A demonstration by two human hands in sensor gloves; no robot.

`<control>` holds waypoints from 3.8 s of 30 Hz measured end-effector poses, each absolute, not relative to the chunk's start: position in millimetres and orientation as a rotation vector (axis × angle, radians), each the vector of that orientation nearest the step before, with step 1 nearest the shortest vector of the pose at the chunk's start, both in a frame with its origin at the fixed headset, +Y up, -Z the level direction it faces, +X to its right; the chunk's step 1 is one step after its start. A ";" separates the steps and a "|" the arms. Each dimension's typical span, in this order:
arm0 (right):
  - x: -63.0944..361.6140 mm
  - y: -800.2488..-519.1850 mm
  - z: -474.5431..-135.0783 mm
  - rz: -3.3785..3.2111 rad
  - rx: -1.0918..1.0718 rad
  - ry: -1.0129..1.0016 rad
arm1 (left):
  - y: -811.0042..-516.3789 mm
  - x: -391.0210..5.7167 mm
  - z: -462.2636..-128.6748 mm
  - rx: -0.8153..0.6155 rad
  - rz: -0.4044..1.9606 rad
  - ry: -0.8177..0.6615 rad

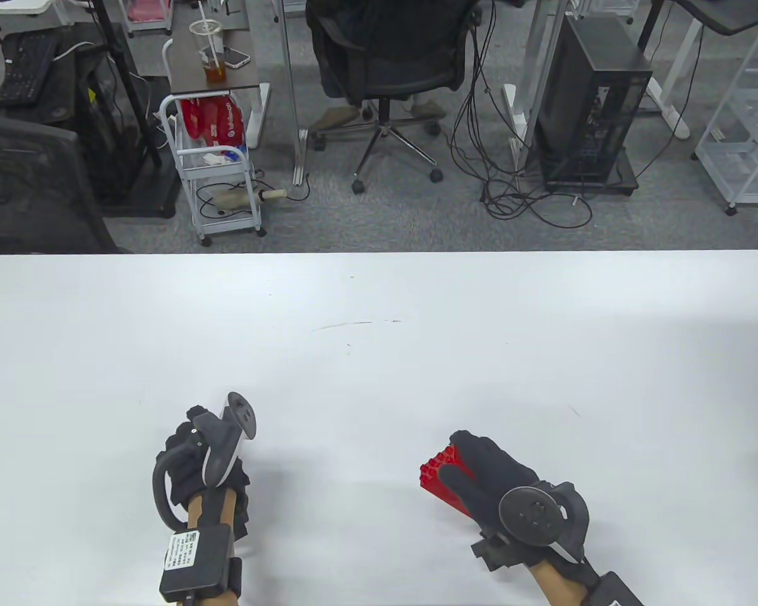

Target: Separate stacked toy bricks from each other

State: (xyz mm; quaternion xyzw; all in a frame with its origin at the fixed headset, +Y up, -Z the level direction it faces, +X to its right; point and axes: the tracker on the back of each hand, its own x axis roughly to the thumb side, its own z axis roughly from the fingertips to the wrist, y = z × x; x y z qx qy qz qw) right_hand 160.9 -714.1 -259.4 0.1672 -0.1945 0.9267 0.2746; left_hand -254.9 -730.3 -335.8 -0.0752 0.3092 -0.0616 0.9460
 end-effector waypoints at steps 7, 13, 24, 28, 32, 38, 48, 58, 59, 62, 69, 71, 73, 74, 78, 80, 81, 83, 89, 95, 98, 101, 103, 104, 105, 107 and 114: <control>165.1 -714.3 -260.9 2.474 0.431 -0.519 | -739.3 -276.5 -339.4 -0.218 -0.106 0.708; 165.7 -714.7 -260.6 2.479 0.438 -0.517 | -740.7 -273.0 -344.6 -0.234 -0.121 0.697; 166.9 -714.9 -261.4 2.477 0.432 -0.533 | -747.3 -271.1 -349.3 -0.257 -0.186 0.692; 166.6 -715.1 -261.4 2.482 0.432 -0.530 | -745.1 -273.7 -348.4 -0.298 -0.171 0.710; 168.0 -713.4 -260.1 2.473 0.420 -0.574 | -730.6 -271.9 -343.6 -0.274 -0.179 0.721; 168.8 -714.0 -259.9 2.466 0.408 -0.593 | -693.3 -239.2 -331.9 -0.104 -0.055 0.540; 167.5 -715.6 -260.2 2.477 0.415 -0.589 | -660.8 -140.3 -306.4 0.095 0.048 0.121; 164.7 -718.8 -262.1 2.510 0.415 -0.565 | -663.8 -82.2 -284.2 0.163 0.309 -0.243; 164.2 -719.3 -262.2 2.513 0.418 -0.559 | -665.4 -76.5 -280.9 0.153 0.307 -0.302; 160.4 -721.9 -262.9 2.534 0.453 -0.520 | -670.4 -64.5 -272.3 0.129 0.351 -0.426; 150.6 -729.0 -263.8 2.583 0.562 -0.409 | -692.8 -58.3 -261.9 0.064 0.521 -0.527; 148.8 -730.2 -263.5 2.599 0.580 -0.407 | -701.1 -60.4 -261.7 0.013 0.597 -0.535; 146.3 -731.3 -262.6 2.612 0.597 -0.397 | -707.2 -62.1 -261.7 -0.032 0.618 -0.533; 145.2 -731.6 -262.2 2.615 0.601 -0.394 | -708.8 -62.7 -261.8 -0.042 0.621 -0.535; 141.8 -733.1 -261.3 2.615 0.623 -0.370 | -714.8 -61.3 -260.6 -0.078 0.599 -0.544; 141.3 -734.3 -261.3 2.618 0.627 -0.366 | -717.3 -58.4 -259.9 -0.077 0.594 -0.544; 141.4 -734.6 -261.4 2.620 0.630 -0.364 | -717.7 -57.7 -259.8 -0.075 0.585 -0.544; 140.9 -735.2 -261.1 2.607 0.639 -0.345 | -720.0 -55.7 -259.5 -0.061 0.574 -0.532; 139.2 -737.1 -260.7 2.568 0.614 -0.297 | -721.6 -52.4 -256.2 -0.002 0.598 -0.491; 141.3 -736.5 -262.2 2.544 0.619 -0.277 | -720.4 -46.5 -251.9 0.035 0.561 -0.450; 142.3 -734.8 -261.4 2.531 0.618 -0.282 | -719.9 -45.3 -250.5 0.044 0.569 -0.440; 142.5 -733.5 -260.4 2.538 0.621 -0.297 | -718.2 -44.4 -248.4 0.066 0.555 -0.434; 142.5 -734.8 -260.7 2.544 0.592 -0.303 | -717.5 -43.3 -245.0 0.128 0.513 -0.399; 142.4 -734.6 -261.3 2.544 0.590 -0.303 | -716.4 -41.6 -244.9 0.140 0.477 -0.408; 143.1 -735.2 -261.9 2.546 0.606 -0.295 | -716.1 -41.8 -245.6 0.121 0.471 -0.417; 144.5 -736.5 -262.3 2.523 0.610 -0.292 | -717.1 -44.6 -247.3 0.105 0.509 -0.431; 142.8 -741.1 -267.0 2.573 0.548 -0.317 | -715.0 -55.1 -252.0 0.162 0.452 -0.379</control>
